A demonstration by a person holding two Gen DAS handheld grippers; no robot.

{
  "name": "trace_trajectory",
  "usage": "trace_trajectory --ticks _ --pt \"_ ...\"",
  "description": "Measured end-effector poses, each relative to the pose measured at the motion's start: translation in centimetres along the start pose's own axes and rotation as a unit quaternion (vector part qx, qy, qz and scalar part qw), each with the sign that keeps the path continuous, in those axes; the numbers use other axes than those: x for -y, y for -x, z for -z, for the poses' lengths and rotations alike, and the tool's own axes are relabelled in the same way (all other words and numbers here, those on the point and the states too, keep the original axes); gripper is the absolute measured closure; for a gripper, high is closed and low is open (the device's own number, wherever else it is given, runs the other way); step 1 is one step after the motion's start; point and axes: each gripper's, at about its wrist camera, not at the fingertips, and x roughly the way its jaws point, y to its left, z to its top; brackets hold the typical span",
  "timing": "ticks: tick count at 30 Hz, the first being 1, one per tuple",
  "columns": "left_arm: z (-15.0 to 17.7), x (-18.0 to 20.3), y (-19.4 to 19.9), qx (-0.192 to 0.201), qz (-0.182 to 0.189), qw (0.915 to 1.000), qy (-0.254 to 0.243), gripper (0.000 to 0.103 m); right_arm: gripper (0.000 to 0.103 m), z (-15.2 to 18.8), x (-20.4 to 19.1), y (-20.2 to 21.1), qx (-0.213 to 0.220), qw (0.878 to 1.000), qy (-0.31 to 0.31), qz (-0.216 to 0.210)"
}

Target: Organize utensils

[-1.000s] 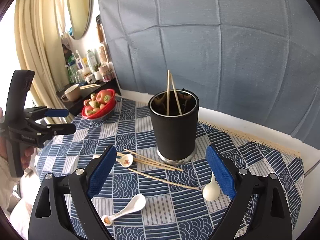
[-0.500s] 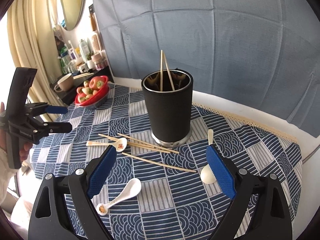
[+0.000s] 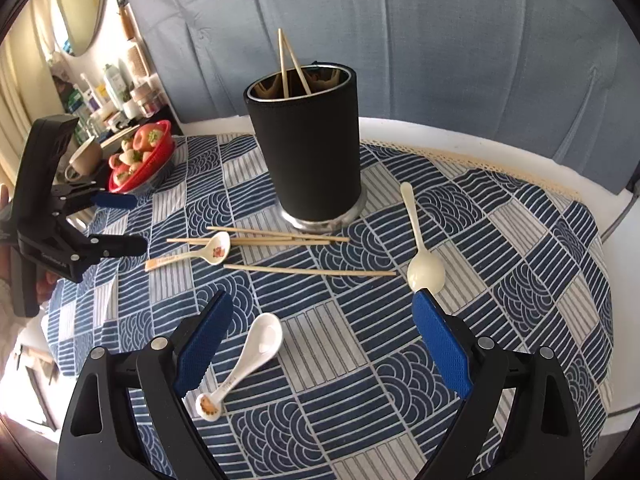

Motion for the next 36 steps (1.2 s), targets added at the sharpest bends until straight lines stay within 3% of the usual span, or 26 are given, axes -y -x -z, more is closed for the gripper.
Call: trace_trajectory --ticks 9,19,33,36 --pt "-1.3 -1.0 -3.1 -0.025 0.039 0.9975 -0.054 0.006 0.017 1.3 -1.4 -1.6 -0.024 0.999 -0.031 0.017" --pt "-1.8 -1.6 -6.5 -0.059 0.070 0.9892 -0.114 0.007 0.018 2.6 -2.8 -4.2 -0.048 0.997 -0.060 0.027" --pt "-2.5 -1.8 -8.1 -0.082 0.112 0.9793 -0.147 0.025 0.026 3.4 -3.3 -6.6 -0.079 0.993 -0.087 0.028" --pt "-2.6 -1.6 -8.4 -0.090 0.127 0.9760 -0.152 0.035 0.035 3.4 -2.9 -6.9 -0.080 0.992 -0.099 0.023"
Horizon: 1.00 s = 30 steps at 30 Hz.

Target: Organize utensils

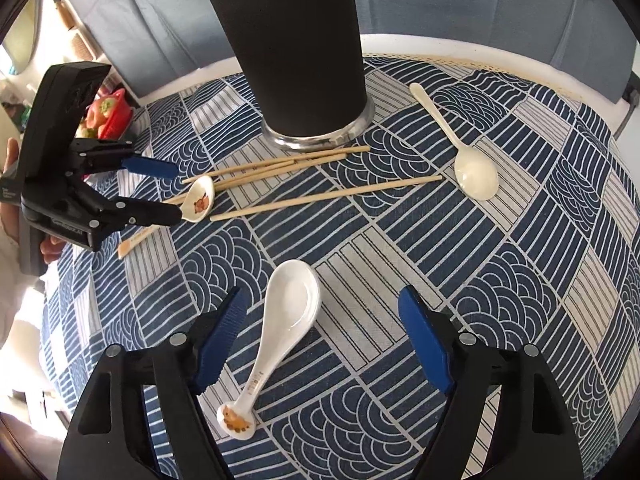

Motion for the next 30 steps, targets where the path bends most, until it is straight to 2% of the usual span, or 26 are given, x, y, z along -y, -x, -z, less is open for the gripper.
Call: trace_trajectory --ticks 3,13,16,20,22,23,25,26,27,30 --pt "-0.1 -0.2 0.0 -0.001 0.029 0.9996 0.001 0.041 0.038 -0.1 -0.1 -0.1 0.004 1.000 0.001 0.007" --pt "-1.1 -0.4 -1.1 -0.014 0.021 0.9994 -0.022 0.044 0.049 0.0 -0.2 -1.5 -0.012 1.000 0.002 0.000" --pt "-1.4 -0.3 -1.8 -0.021 0.025 0.9990 -0.030 0.049 0.053 0.2 -0.1 -1.6 -0.015 1.000 0.003 -0.002" --pt "-1.5 -0.3 -2.2 -0.021 0.029 0.9989 -0.030 0.050 0.068 0.3 -0.1 -1.8 -0.018 1.000 0.003 -0.011" --pt "-1.5 -0.3 -2.2 -0.016 0.023 0.9991 -0.032 0.060 0.082 0.2 -0.1 -1.9 -0.016 1.000 0.002 -0.014" --pt "-1.5 -0.3 -2.3 -0.018 0.019 0.9991 -0.034 0.064 0.094 0.1 -0.1 -1.9 -0.016 1.000 0.001 -0.016" --pt "-1.6 -0.3 -2.4 -0.018 0.014 0.9989 -0.040 0.073 0.096 0.1 -0.2 -1.9 -0.014 1.000 -0.002 -0.024" --pt "-1.7 -0.2 -2.3 -0.018 0.003 0.9989 -0.043 0.090 0.096 0.1 -0.3 -1.8 -0.012 1.000 -0.003 -0.026" --pt "-1.8 -0.3 -2.2 -0.016 0.000 0.9991 -0.040 0.096 0.097 0.2 -0.3 -1.8 -0.011 1.000 -0.004 -0.029" --pt "-1.8 -0.3 -1.8 -0.013 0.003 0.9995 -0.028 0.097 0.097 0.6 -0.3 -1.3 -0.009 0.999 -0.008 -0.034"
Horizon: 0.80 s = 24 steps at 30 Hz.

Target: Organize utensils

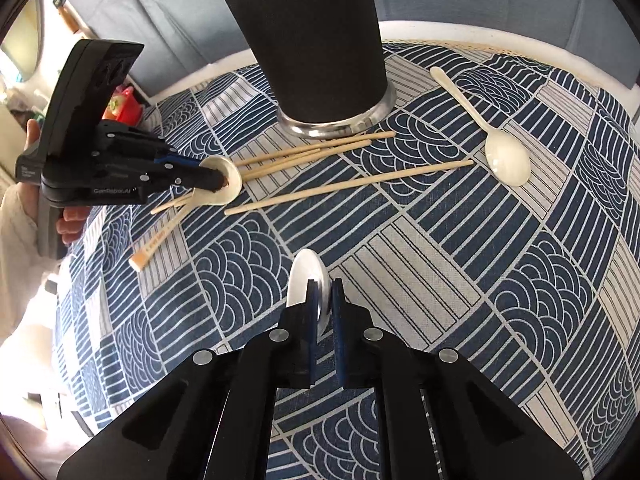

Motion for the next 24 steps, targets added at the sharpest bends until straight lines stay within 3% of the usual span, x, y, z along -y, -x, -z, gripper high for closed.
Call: trace_trajectory --ticks 9,24 --pt "1.1 0.3 2.0 0.007 -0.011 0.9998 0.014 0.097 0.097 0.6 0.6 2.1 0.015 1.000 -0.012 0.003" --pt "0.7 1.0 7.8 0.058 -0.038 0.9974 0.020 0.097 0.097 -2.1 -0.3 6.9 0.070 0.997 0.030 0.016"
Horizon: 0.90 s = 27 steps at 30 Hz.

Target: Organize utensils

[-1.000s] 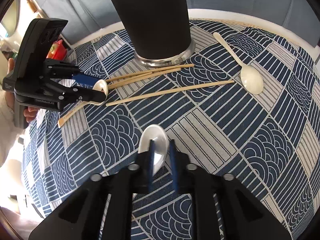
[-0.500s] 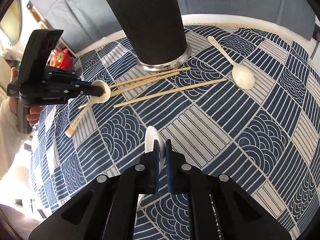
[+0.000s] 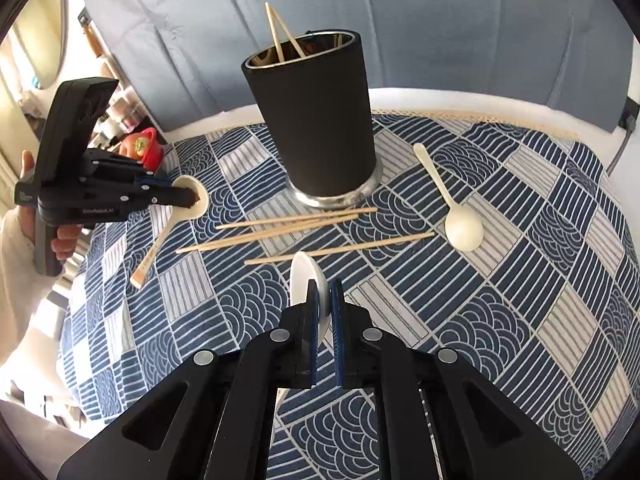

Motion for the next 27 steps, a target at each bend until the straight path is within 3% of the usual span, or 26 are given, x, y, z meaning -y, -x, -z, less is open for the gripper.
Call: trace_trajectory --ticks 13,23,27 --pt "-0.3 1.7 5.3 0.035 -0.054 0.9968 0.047 0.097 0.097 -4.0 -0.5 4.6 0.043 0.996 0.072 -0.021" --pt "-0.7 3.0 8.1 0.073 -0.096 0.9853 0.121 0.097 0.097 -6.9 0.8 7.7 0.077 0.990 0.113 -0.031" --pt "-1.2 3.7 8.9 0.080 -0.116 0.9815 0.130 0.097 0.097 -7.7 1.4 9.1 0.096 0.986 0.135 -0.035"
